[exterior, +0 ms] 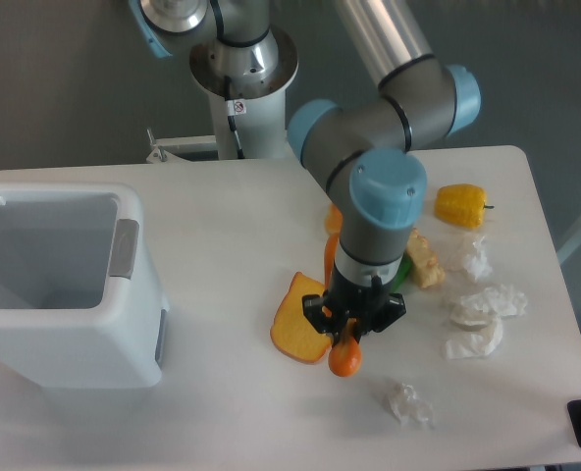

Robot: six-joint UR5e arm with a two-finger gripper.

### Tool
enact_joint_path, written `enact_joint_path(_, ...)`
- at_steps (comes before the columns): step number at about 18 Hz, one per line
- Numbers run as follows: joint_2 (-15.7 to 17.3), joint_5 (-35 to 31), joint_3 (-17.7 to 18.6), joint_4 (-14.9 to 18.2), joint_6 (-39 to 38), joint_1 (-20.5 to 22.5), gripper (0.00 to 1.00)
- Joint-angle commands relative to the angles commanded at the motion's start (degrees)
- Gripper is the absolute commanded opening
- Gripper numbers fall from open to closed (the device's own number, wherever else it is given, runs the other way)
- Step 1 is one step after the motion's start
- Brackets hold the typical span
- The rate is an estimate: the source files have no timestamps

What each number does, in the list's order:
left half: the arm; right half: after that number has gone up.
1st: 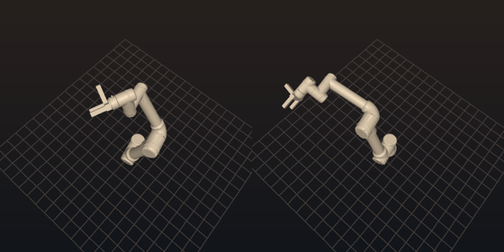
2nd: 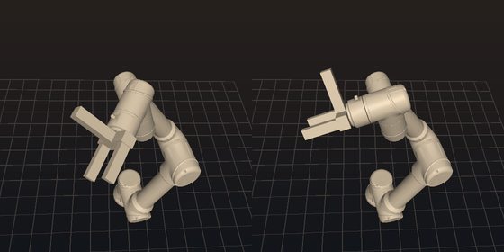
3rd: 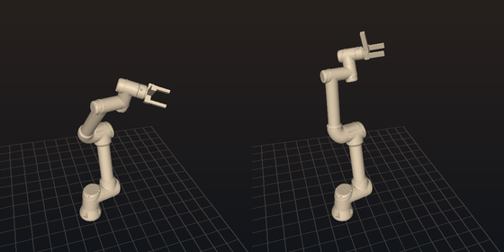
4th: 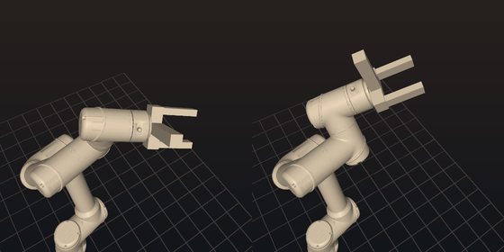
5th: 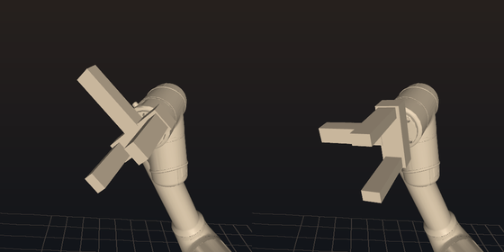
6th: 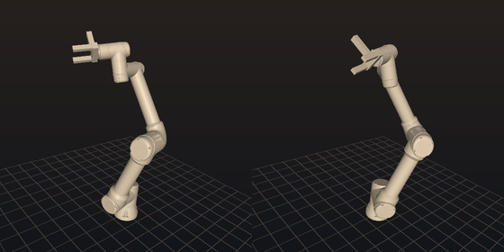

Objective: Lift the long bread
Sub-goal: 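Lift the long orange bread up off the table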

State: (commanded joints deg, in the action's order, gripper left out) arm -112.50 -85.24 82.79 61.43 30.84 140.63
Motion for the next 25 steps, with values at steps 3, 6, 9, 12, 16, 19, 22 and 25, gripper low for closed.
enact_joint_path(3,0.26,-1.51,-0.88,-0.09,2.99,-1.32,0.2)
enact_joint_path(6,0.53,-1.6,-0.97,0.0,8.26,-2.46,0.2)
enact_joint_path(9,2.1,-1.51,-1.93,0.18,11.86,-2.99,0.2)
enact_joint_path(12,4.21,-0.72,-2.02,0.0,15.22,-4.4,0.2)
enact_joint_path(16,6.5,2.17,-1.41,0.17,17.05,-5.46,0.2)
enact_joint_path(19,7.64,3.32,-1.41,1.31,18.21,-5.11,0.2)
enact_joint_path(22,8.0,3.06,-0.62,3.43,18.21,-4.75,0.2)
enact_joint_path(25,9.05,3.5,1.31,3.17,18.21,-4.05,0.21)
